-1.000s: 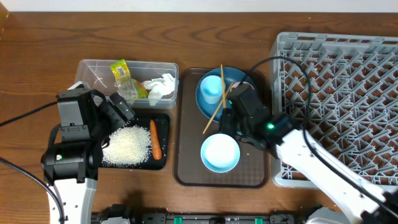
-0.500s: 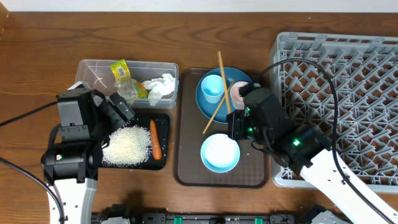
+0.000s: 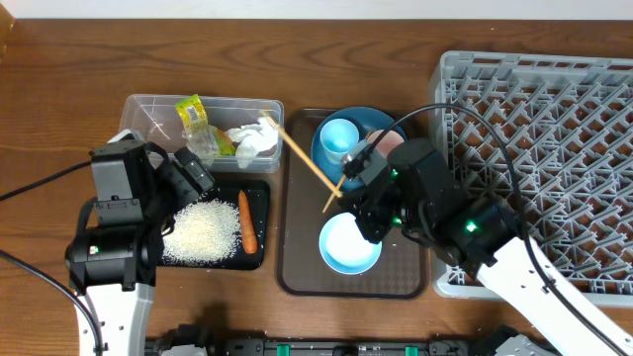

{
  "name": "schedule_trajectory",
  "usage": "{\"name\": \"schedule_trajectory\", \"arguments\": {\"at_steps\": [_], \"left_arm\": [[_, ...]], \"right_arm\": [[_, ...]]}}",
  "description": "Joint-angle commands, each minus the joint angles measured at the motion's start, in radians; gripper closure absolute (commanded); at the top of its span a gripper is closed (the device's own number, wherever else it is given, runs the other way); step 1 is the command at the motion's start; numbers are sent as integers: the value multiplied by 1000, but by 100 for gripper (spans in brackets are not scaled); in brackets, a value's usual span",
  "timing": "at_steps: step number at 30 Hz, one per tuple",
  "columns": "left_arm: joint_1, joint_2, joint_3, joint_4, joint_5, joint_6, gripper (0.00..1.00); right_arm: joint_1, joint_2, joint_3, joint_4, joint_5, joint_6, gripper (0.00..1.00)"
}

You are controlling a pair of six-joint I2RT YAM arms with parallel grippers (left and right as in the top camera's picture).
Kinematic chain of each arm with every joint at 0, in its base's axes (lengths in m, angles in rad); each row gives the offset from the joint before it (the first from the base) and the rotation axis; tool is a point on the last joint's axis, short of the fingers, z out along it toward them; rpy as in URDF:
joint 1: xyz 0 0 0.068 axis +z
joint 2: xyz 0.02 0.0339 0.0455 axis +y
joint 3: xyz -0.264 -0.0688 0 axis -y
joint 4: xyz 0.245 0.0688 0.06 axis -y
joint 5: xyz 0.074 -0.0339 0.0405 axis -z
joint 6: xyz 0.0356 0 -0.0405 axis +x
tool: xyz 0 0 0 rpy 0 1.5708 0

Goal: Sort waste into correct bins and load items into the dishwasher rack
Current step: 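Carry the chopstick with right gripper to the grey dish rack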

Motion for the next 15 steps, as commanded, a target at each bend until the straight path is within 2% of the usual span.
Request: {"name": "schedule_trajectory", "arguments": {"at_steps": [1,5,8,15], "left_arm": [[4,4,23,-2,-8,14,1],[4,4,23,-2,-8,14,1],[4,4,23,-2,-8,14,1],[4,4,23,-2,-8,14,1]], "right_arm": [[44,35,21,-2,-46,-151,99],[93,95,21,10,-24,-249,99],[100,133,21,27,29,-249,99],[107,151,21,64,0,-235,99]]}}
